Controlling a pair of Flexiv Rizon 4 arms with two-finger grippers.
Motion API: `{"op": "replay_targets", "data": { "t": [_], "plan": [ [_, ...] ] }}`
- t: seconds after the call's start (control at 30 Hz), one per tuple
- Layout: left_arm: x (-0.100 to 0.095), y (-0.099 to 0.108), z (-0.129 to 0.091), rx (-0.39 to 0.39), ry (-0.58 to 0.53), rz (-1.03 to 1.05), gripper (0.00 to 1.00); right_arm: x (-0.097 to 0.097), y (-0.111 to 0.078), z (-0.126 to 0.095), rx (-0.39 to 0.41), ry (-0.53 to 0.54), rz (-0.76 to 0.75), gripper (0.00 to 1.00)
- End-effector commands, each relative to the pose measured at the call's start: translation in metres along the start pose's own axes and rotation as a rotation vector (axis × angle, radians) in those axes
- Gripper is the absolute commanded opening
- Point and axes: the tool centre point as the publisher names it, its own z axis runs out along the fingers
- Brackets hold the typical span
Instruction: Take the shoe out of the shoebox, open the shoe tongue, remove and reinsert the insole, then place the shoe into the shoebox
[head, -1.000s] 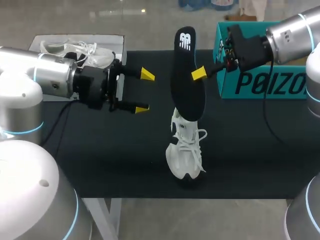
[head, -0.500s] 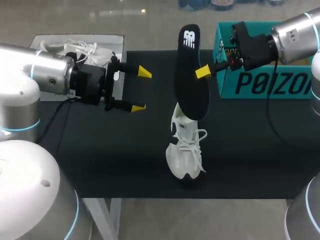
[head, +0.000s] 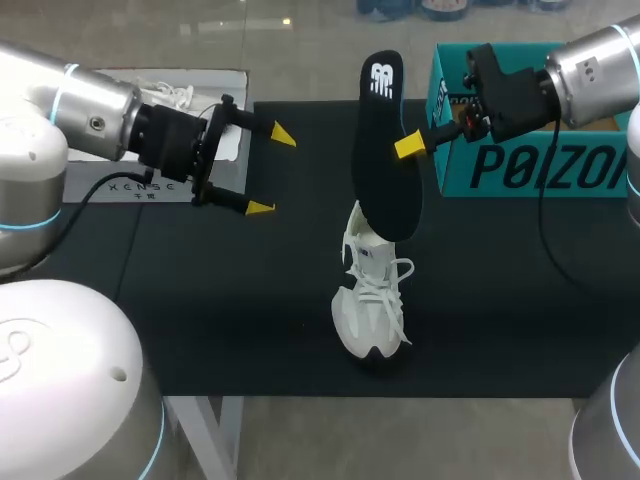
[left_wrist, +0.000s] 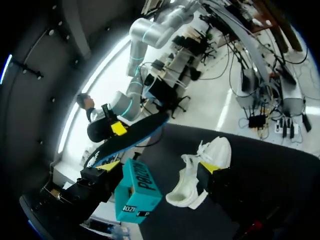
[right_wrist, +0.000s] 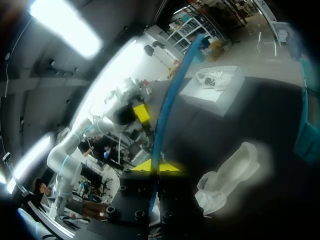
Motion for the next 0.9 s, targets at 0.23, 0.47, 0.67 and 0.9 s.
{"op": "replay_targets", "data": {
  "t": [0.23, 0.47, 0.67, 0.9],
  "plan": [
    [-0.008, 0.04, -0.037, -0.021, 0.159, -0.19, 1.0, 0.0, 0.0, 0.001, 0.0, -0.002, 0.001, 0.0],
    [-0.008, 0.026, -0.048, -0.033, 0.233, -0.234, 1.0, 0.0, 0.0, 0.001, 0.0, -0.002, 0.001, 0.0],
    [0.005, 0.01, -0.067, -0.116, 0.325, -0.265, 1.0, 0.0, 0.0, 0.001, 0.0, -0.002, 0.001, 0.0],
    [0.012, -0.001, -0.099, -0.217, 0.328, -0.289, 1.0, 0.0, 0.0, 0.001, 0.0, -0.002, 0.001, 0.0]
  ]
}}
